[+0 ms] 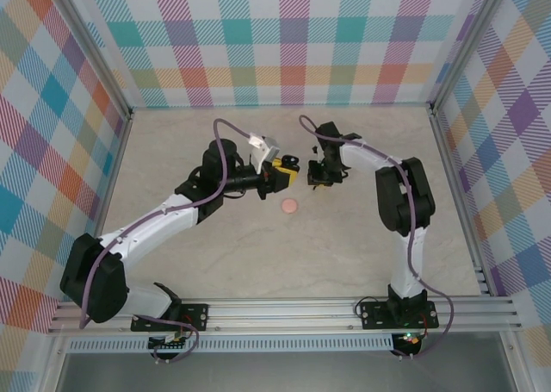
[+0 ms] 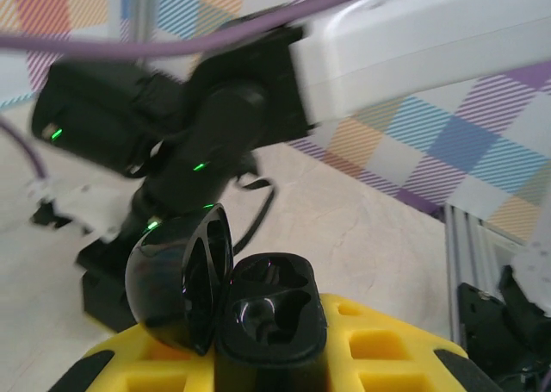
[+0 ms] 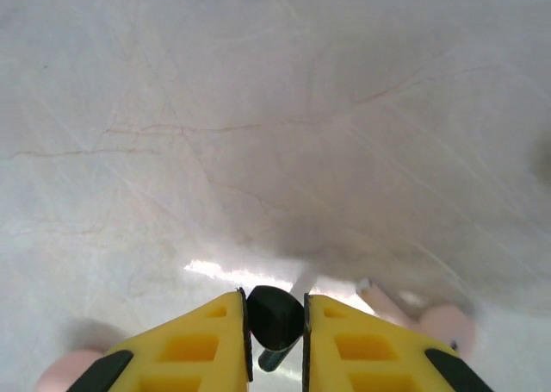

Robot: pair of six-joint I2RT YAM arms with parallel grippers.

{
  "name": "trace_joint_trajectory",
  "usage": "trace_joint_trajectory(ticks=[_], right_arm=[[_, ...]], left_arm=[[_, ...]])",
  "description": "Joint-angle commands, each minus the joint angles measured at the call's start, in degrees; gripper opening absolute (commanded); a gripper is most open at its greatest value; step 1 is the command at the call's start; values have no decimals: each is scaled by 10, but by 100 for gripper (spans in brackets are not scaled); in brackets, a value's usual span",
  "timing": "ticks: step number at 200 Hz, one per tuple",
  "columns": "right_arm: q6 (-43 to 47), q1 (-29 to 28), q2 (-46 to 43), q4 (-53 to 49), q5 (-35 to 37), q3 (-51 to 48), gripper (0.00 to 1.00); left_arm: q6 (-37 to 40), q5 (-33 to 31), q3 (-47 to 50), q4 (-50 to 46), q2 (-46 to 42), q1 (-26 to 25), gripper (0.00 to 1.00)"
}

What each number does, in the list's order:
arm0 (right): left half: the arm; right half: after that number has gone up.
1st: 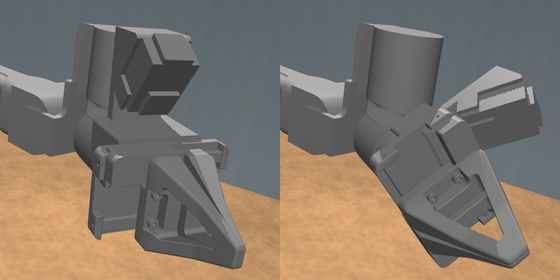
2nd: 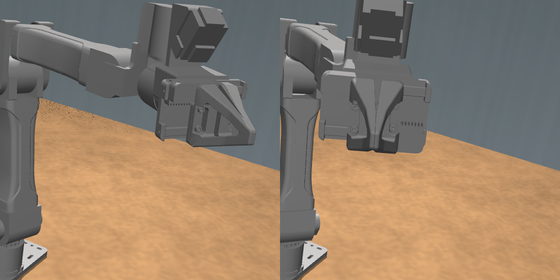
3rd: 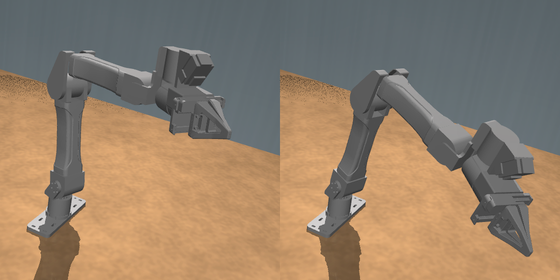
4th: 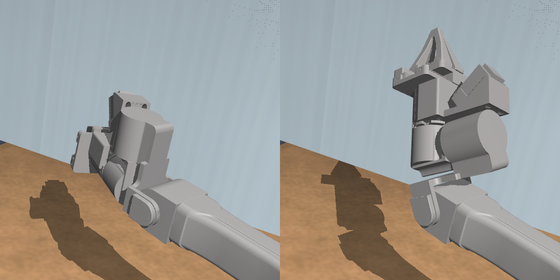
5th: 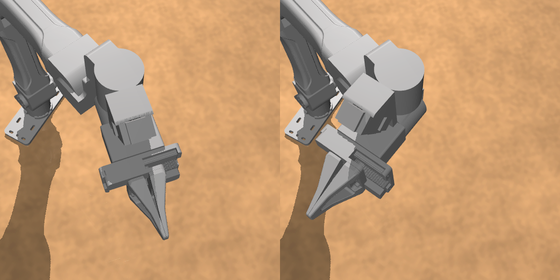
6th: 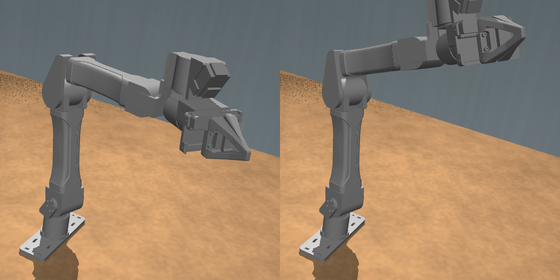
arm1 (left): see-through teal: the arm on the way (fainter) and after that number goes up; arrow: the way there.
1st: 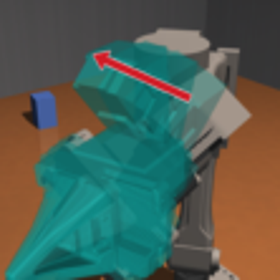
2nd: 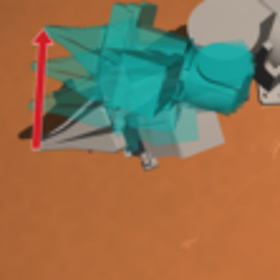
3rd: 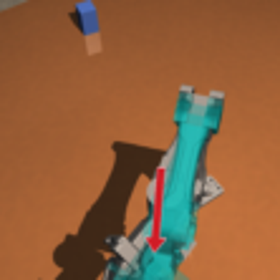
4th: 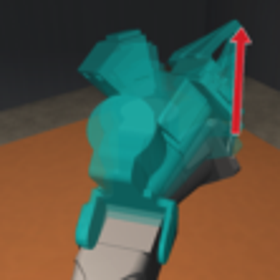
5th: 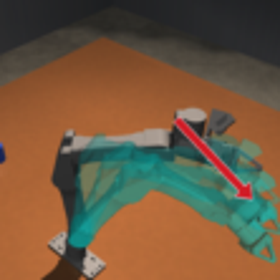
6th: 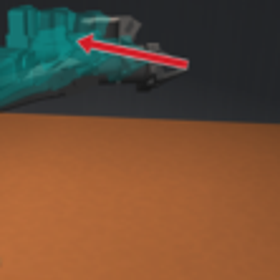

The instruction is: Insert wireless bluetooth earbuds into charging case

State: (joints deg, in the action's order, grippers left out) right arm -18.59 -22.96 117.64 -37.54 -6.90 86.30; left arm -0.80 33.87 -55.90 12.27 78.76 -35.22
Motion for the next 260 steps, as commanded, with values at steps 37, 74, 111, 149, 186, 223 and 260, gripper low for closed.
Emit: trace_joint_trajectory(ticks=[37, 74, 111, 149, 186, 223, 260], right_arm=[[-1, 4, -132, 81, -51, -94, 22], [-1, 3, -197, 88, -58, -128, 22], [2, 3, -265, 95, -69, -144, 23], [11, 2, -325, 114, -95, -159, 24], [25, -8, -372, 136, -111, -173, 25], [32, -22, -404, 147, -113, -183, 26], [32, -35, -425, 155, -107, -190, 26]], left_arm=[[-47, -79, 20, 3, 50, 8, 5], [-56, -72, 36, 33, 77, 12, 5], [-59, -47, 58, 85, 91, 15, 6], [-41, -15, 76, 142, 106, 16, 6], [-34, 29, 89, 227, 129, 17, 7], [-35, 52, 84, 270, 148, 17, 7], [-46, 72, 76, 289, 153, 17, 7]])
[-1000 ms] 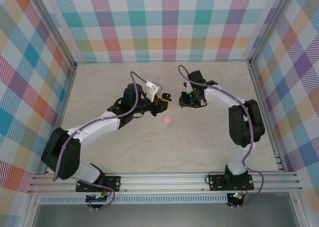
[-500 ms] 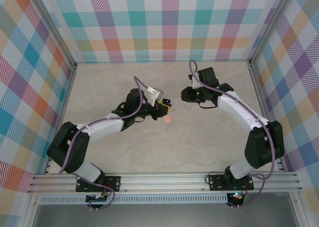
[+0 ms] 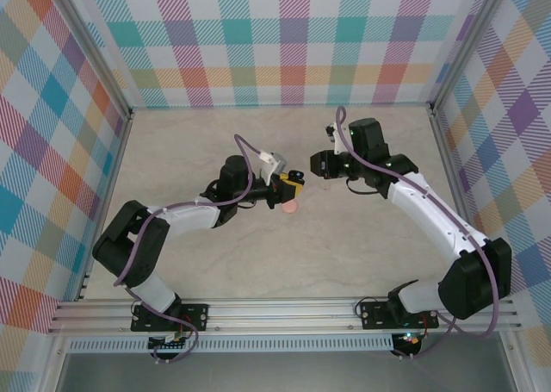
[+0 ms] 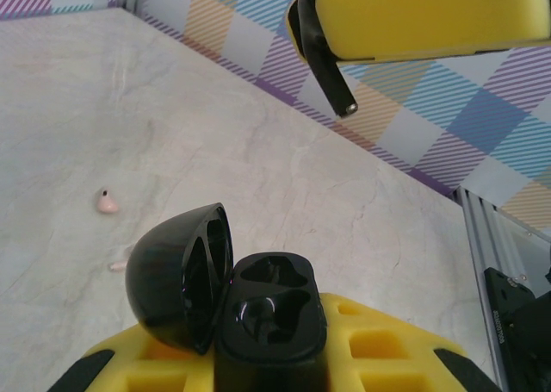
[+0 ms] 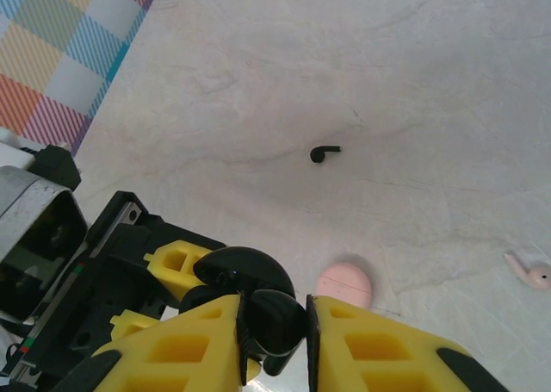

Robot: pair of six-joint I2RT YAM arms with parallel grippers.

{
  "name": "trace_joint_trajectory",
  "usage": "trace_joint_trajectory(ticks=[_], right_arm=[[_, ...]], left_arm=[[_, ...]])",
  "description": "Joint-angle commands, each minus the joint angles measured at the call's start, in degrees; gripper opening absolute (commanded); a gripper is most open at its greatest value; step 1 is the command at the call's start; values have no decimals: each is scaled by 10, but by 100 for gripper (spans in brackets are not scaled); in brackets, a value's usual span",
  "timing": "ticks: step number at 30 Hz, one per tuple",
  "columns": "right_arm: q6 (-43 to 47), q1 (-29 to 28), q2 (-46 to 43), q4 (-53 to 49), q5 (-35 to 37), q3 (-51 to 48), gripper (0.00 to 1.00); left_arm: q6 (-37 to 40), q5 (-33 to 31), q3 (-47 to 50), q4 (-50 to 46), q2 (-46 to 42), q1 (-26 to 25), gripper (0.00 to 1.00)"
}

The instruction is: Insert wireless bluetooth earbuds into charging case

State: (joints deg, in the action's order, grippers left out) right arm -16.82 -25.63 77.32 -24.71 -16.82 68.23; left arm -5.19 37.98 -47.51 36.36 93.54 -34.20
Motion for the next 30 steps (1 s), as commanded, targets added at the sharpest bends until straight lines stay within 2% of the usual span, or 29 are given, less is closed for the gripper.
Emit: trace_joint_trajectory(ticks=[1, 11, 30], right_arm=[[14, -9, -22, 26, -7, -9, 26], [25, -35, -24, 21, 24, -4, 27], [34, -56, -21, 22, 36, 8, 27]], left_arm=[[-3, 31, -9, 48, 6, 6, 7], [-19, 44, -24, 46, 2, 4, 7], [-53, 60, -49, 49, -6, 1, 7]])
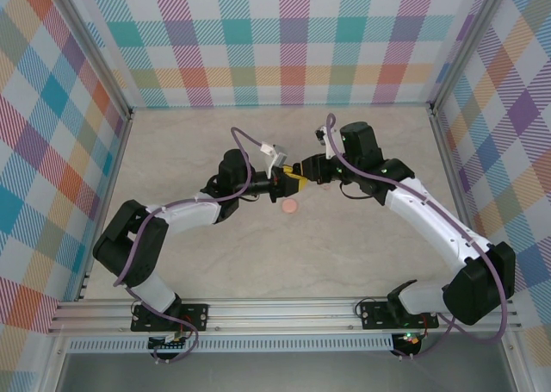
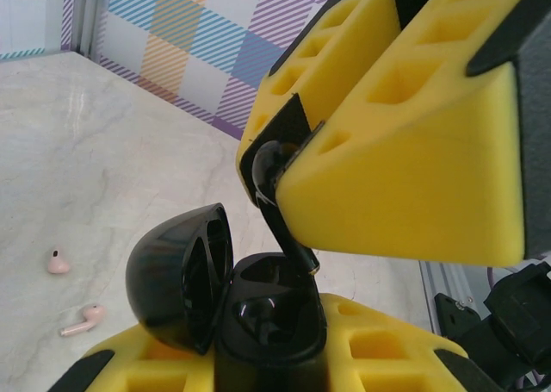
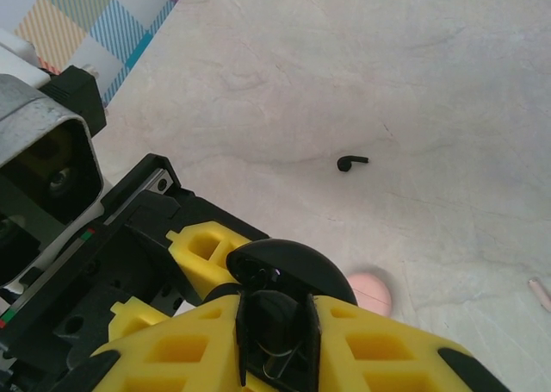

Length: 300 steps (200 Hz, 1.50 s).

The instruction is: Insert wireless bluetooth earbuds into charging case

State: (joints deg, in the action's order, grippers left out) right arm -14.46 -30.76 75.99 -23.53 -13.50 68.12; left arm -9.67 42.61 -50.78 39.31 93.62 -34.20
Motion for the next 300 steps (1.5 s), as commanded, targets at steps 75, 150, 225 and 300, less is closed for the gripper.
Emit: trace_joint_trajectory(ticks=[75, 150, 225, 300], right_arm=[[10, -6, -7, 13, 10, 11, 27], [9, -9, -3, 13, 5, 12, 27], [14, -11, -5, 4, -9, 10, 27], [15, -11, -10, -6, -12, 13, 32]], left_arm=[[-13, 21, -21, 15, -7, -1, 7], [-27, 15, -31, 13, 3, -3, 7], [-35, -23, -31, 11, 4, -3, 7], [-36, -16, -31, 18, 2, -2, 7]])
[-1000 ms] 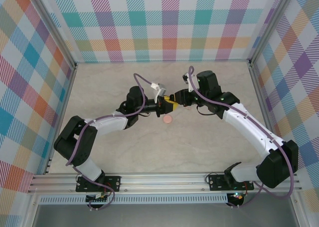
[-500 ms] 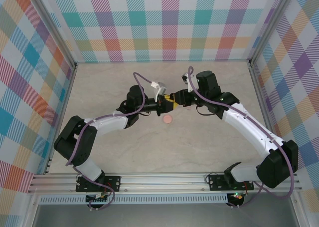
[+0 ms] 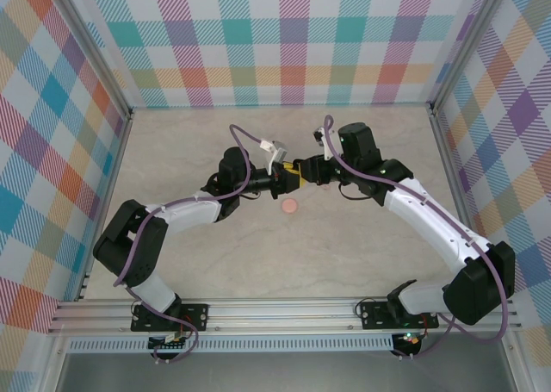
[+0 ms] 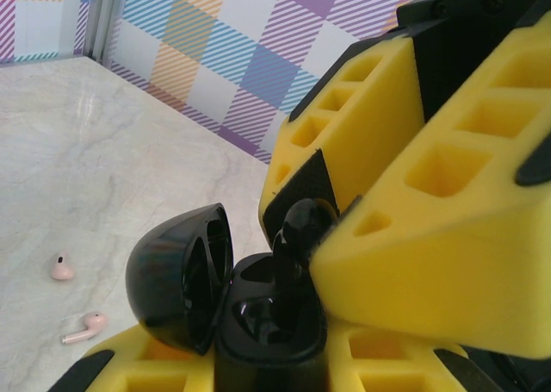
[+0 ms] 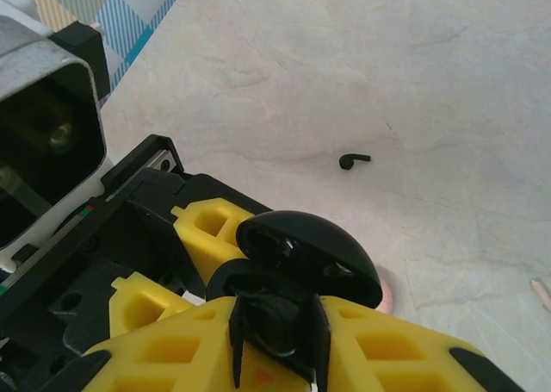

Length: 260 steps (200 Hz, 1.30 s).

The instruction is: Insert wireless bluetooth earbuds into charging case

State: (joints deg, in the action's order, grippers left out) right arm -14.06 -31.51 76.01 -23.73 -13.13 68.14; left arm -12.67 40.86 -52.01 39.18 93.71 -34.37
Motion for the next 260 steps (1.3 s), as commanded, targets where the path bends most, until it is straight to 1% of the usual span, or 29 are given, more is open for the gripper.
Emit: trace_joint_trajectory(ticks=[1, 82, 150, 260], right_arm=[[11, -4, -10, -5, -15, 13, 32], [8, -4, -13, -17, -8, 23, 38], [-4, -4, -23, -25, 35, 27, 45], [-2, -3, -8, -55, 66, 38, 46]], left_arm=[[-6, 2, -18, 19, 2, 0, 7], [10, 9, -15, 7, -6, -1, 6], [27, 11, -15, -13, -16, -1, 5], [36, 10, -14, -18, -22, -1, 5]])
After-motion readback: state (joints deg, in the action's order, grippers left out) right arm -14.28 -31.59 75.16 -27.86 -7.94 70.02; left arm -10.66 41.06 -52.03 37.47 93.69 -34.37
